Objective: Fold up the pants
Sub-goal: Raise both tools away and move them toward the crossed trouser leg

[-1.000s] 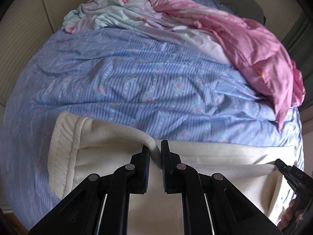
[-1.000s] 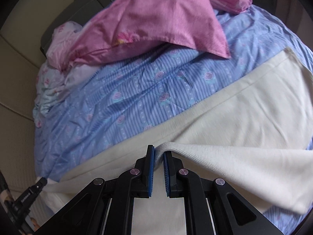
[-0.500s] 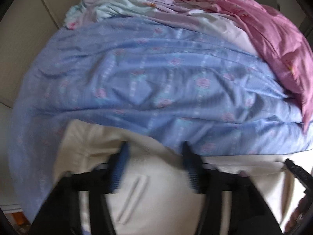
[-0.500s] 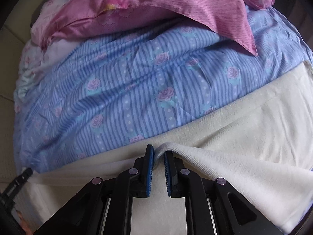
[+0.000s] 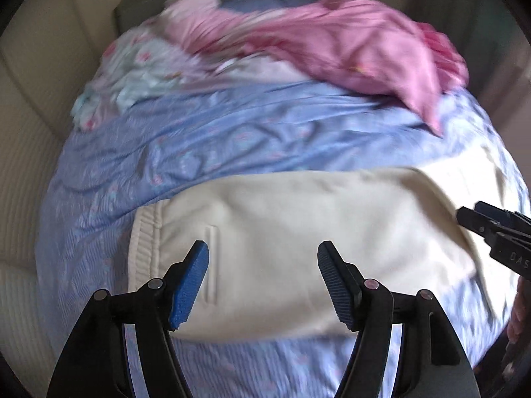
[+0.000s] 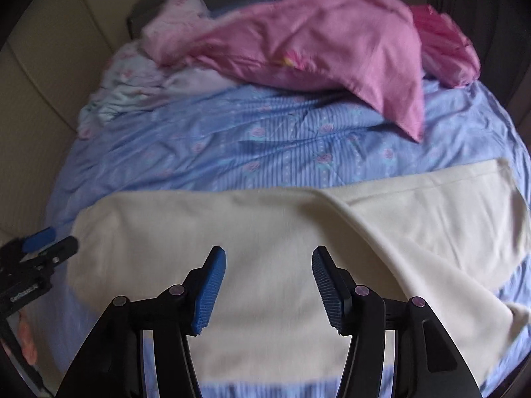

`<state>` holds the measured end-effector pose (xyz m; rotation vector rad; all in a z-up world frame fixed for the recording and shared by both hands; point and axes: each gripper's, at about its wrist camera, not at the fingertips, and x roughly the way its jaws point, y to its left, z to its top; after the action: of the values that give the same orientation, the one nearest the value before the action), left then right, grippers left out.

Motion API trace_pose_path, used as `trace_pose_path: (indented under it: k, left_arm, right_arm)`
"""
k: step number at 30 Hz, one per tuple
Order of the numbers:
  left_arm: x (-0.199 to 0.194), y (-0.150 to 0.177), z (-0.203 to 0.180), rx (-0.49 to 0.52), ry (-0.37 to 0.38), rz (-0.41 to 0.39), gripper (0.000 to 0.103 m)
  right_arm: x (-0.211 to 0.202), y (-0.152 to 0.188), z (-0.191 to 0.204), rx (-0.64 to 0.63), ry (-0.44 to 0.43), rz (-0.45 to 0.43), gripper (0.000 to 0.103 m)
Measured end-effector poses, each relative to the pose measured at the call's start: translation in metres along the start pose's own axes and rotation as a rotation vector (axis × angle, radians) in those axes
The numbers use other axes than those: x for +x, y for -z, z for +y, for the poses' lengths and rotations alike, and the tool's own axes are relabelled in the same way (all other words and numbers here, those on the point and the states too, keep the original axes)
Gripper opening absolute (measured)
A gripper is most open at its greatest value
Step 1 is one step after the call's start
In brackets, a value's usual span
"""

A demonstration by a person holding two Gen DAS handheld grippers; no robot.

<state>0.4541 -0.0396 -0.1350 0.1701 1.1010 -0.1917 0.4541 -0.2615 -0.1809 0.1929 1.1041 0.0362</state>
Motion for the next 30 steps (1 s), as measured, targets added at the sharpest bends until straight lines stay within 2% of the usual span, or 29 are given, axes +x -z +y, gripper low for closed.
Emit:
trace_pose_path:
  k: [6, 12, 17, 23, 30]
  left_arm:
    - [-0.064, 0.036, -0.053, 0.090, 0.150, -0.050, 0.070]
    - [-0.102, 0.073, -0.118, 0.189, 0.235, -0.062, 0.070]
    - [-0.112, 0.098, -0.171, 0.225, 0.256, -0.038, 0.070]
    - [-0.113, 0.125, -0.252, 0.237, 0.272, -0.004, 0.070]
    - [-0.103, 0.149, -0.341, 0.120, 0.270, 0.053, 0.070]
  right_arm:
    - [-0.082, 0.061, -0.024, 0.065, 0.019, -0.036, 0.056]
    - [-0.141, 0.116, -0.062, 0.148, 0.090, -0.061, 0.056]
    - [-0.176, 0.154, -0.105, 0.196, 0.120, -0.064, 0.056]
    - [-0.199, 0.188, -0.166, 0.220, 0.112, -0.048, 0.056]
    - [-0.196, 0.209, -0.252, 0.155, 0.041, 0.042, 0.056]
